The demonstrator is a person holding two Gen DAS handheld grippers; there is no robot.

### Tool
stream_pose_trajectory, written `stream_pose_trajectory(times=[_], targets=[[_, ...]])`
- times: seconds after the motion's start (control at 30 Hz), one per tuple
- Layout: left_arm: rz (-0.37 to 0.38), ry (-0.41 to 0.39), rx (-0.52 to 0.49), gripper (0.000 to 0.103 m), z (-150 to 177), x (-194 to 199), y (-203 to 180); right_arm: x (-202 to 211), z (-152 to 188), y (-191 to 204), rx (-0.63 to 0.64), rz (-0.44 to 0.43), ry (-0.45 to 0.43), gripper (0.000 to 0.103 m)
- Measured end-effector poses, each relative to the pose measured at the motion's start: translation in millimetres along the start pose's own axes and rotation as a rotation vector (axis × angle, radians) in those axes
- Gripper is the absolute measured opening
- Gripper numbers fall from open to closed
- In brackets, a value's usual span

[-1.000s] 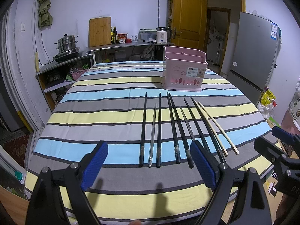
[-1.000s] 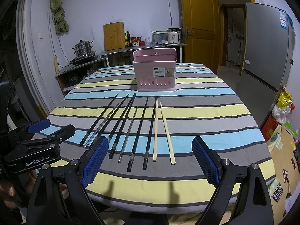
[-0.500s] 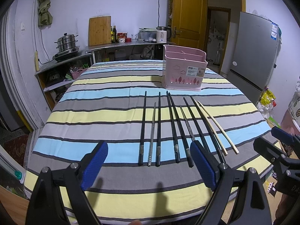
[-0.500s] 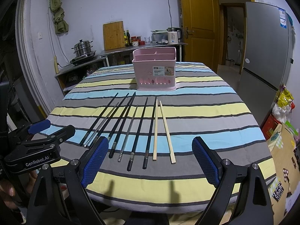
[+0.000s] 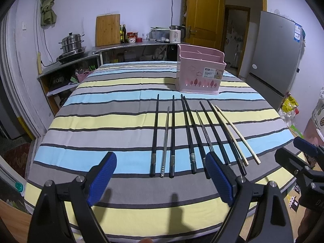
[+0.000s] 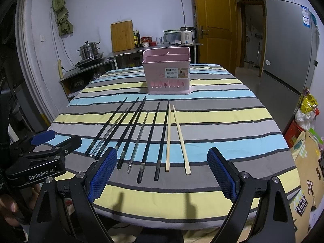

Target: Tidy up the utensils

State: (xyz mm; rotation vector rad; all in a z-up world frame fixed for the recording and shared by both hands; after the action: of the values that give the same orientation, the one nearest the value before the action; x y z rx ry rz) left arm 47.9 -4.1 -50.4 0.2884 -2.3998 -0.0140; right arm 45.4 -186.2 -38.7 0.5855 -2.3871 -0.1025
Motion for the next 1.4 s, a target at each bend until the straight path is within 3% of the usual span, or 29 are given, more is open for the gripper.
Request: stream_pose_trajectory(times=[0.27, 0.53, 0.63, 0.9, 1.0, 1.07, 1.4], targets=[[0.006, 0.026, -0.023, 0.091, 1, -13, -1, -13, 0, -4, -0.003, -0.001, 0.022, 0.091], [0.007, 0.092, -0.049, 0.091, -6, -54, 5, -47, -8, -16, -0.017, -0.013, 0.073, 0.091], [0.019, 0.117, -0.045, 0.085, -14, -72, 9, -63, -14, -23, -0.032, -0.023, 0.094, 0.09], [0.044, 0.177, -0.039, 0.079, -39, -115, 14, -111, -35, -48, -0.053, -0.019, 0.152, 0.061], [0.066, 0.206, -0.031, 0.07, -46, -133, 13, -126, -43, -58, -0.054, -0.013, 0.167, 0.049], [0.073, 0.221, -0.032, 0.062, -51, -145, 13, -135, -47, -63, -0.052, -0.012, 0.177, 0.047], [0.131, 0.259, -0.062, 0.047, -67, -178, -3, -175, -55, -82, -0.051, -0.021, 0.241, 0.03]])
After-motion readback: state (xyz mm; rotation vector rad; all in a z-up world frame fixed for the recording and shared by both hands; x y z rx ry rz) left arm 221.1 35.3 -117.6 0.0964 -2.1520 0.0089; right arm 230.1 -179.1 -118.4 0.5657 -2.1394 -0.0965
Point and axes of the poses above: each gripper's, at about its wrist camera, not at the fingertips, and x roughly against the way its jaws point, y to its left, z to its underside, the point moved 7 cm from there along -x, roughly the way its jaws point, and after that the axes turned 12 degrees about -z, right-handed, at the moved point
